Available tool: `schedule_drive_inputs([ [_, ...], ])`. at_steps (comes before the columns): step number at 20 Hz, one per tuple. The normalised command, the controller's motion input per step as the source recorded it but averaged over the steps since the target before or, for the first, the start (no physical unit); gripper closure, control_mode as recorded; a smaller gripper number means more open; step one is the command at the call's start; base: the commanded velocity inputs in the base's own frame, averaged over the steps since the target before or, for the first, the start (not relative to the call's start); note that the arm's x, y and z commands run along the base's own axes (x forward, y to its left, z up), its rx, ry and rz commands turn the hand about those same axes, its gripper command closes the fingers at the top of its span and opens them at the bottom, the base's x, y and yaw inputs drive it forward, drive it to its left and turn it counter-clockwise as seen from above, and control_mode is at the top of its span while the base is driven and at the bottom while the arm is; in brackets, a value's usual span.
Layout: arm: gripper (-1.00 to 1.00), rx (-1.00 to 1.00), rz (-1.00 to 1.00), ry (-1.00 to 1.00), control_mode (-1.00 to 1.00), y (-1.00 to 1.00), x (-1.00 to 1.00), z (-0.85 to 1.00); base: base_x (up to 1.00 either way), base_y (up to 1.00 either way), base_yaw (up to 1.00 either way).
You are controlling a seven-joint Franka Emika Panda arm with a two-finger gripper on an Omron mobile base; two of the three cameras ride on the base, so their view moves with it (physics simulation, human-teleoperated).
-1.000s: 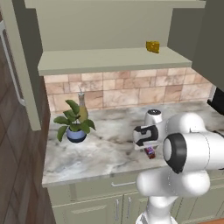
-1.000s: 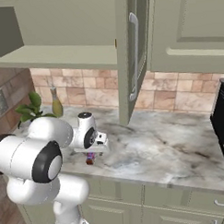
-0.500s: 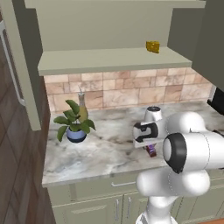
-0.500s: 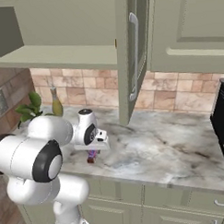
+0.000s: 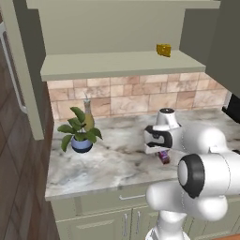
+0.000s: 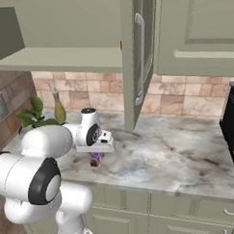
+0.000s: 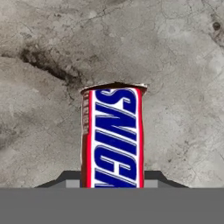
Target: Pick the canned food and bar from the counter and place them in the cabinets closest to them.
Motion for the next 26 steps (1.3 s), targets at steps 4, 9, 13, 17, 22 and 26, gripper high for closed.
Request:
schedule_drive_inputs([
  [4, 1.00, 0.00, 0.00, 0.00, -1.00, 0.03, -0.04, 0.46, 0.00, 0.00, 0.00],
  [9, 1.00, 0.00, 0.00, 0.00, -1.00, 0.02, -0.12, 0.49, 0.00, 0.00, 0.00],
  [13, 1.00, 0.00, 0.00, 0.00, -1.00, 0.02, -0.14, 0.55, 0.00, 0.00, 0.00],
  [17, 1.00, 0.00, 0.00, 0.00, -1.00, 0.06, -0.15, 0.56, 0.00, 0.00, 0.00],
  [22, 1.00, -0.02, 0.01, 0.00, -1.00, 0.09, -0.35, 0.47, 0.00, 0.00, 0.00],
  [26, 1.00, -0.01, 0.02, 0.00, -1.00, 0.02, -0.46, 0.58, 0.00, 0.00, 0.00],
])
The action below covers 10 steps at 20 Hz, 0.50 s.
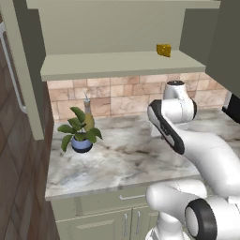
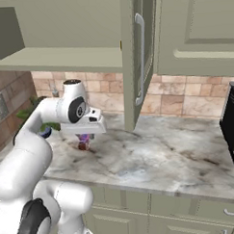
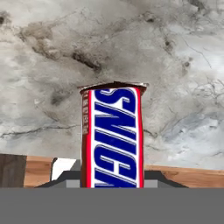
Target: Pick the canned food and bar from the counter and place them in the cabinets closest to them.
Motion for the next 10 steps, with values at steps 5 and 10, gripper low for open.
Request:
schedule_drive_inputs([
  [5, 1.00, 0.00, 0.04, -0.06, -1.00, 0.01, -0.57, 0.58, 0.00, 0.00, 0.00],
  [10, 1.00, 0.00, 0.09, -0.19, -1.00, 0.08, -0.43, 0.57, 0.00, 0.00, 0.00],
])
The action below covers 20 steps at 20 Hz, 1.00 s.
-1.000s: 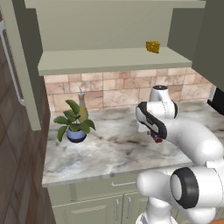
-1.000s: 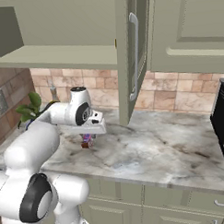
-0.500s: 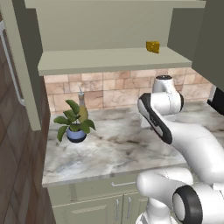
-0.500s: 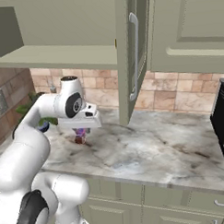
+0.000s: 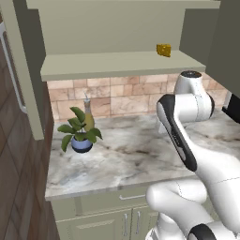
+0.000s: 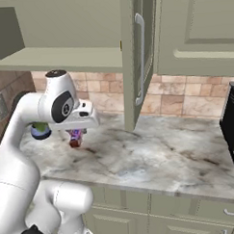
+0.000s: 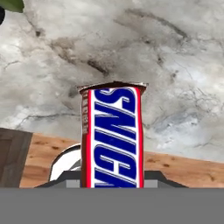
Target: Pick the canned food and bar from the counter and place them in the cabinets closest to them.
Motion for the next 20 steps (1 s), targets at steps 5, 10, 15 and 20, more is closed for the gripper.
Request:
schedule_drive_inputs([
  [5, 1.00, 0.00, 0.06, -0.17, -1.00, 0.26, -0.19, 0.60, 0.00, 0.00, 0.00],
  [10, 1.00, 0.00, 0.03, -0.16, -1.00, 0.31, -0.18, 0.66, 0.00, 0.00, 0.00],
  [15, 1.00, 0.00, 0.02, -0.13, -1.00, 0.26, -0.09, 0.69, 0.00, 0.00, 0.00],
  [20, 1.00, 0.00, 0.00, -0.12, -1.00, 0.23, -0.01, 0.61, 0.00, 0.00, 0.00],
])
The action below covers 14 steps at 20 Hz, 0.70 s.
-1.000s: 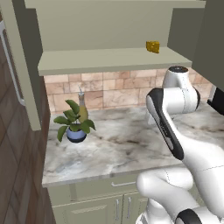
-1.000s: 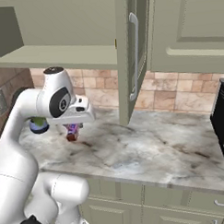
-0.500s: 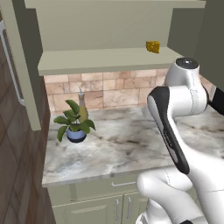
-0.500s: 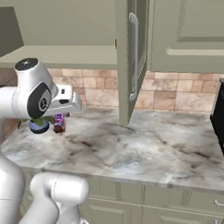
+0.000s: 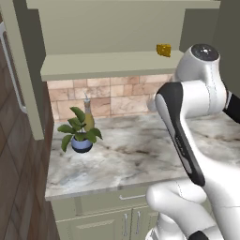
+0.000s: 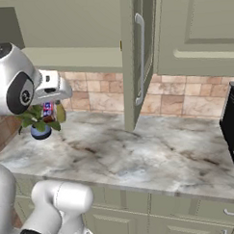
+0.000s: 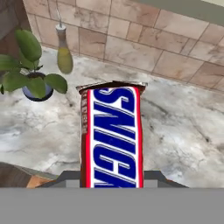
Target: Pick the canned food and bar from the counter and place them in the cabinets closest to them.
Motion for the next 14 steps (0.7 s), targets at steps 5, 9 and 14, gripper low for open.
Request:
schedule_drive_inputs([
  [5, 1.00, 0.01, 0.00, -0.09, -1.00, 0.18, 0.00, 0.54, 0.00, 0.00, 0.00],
  [9, 1.00, 0.05, 0.00, -0.07, -1.00, 0.07, 0.00, 0.42, 0.00, 0.00, 0.00],
  [14, 1.00, 0.11, 0.00, -0.06, -1.00, -0.03, -0.01, 0.28, 0.00, 0.00, 0.00],
])
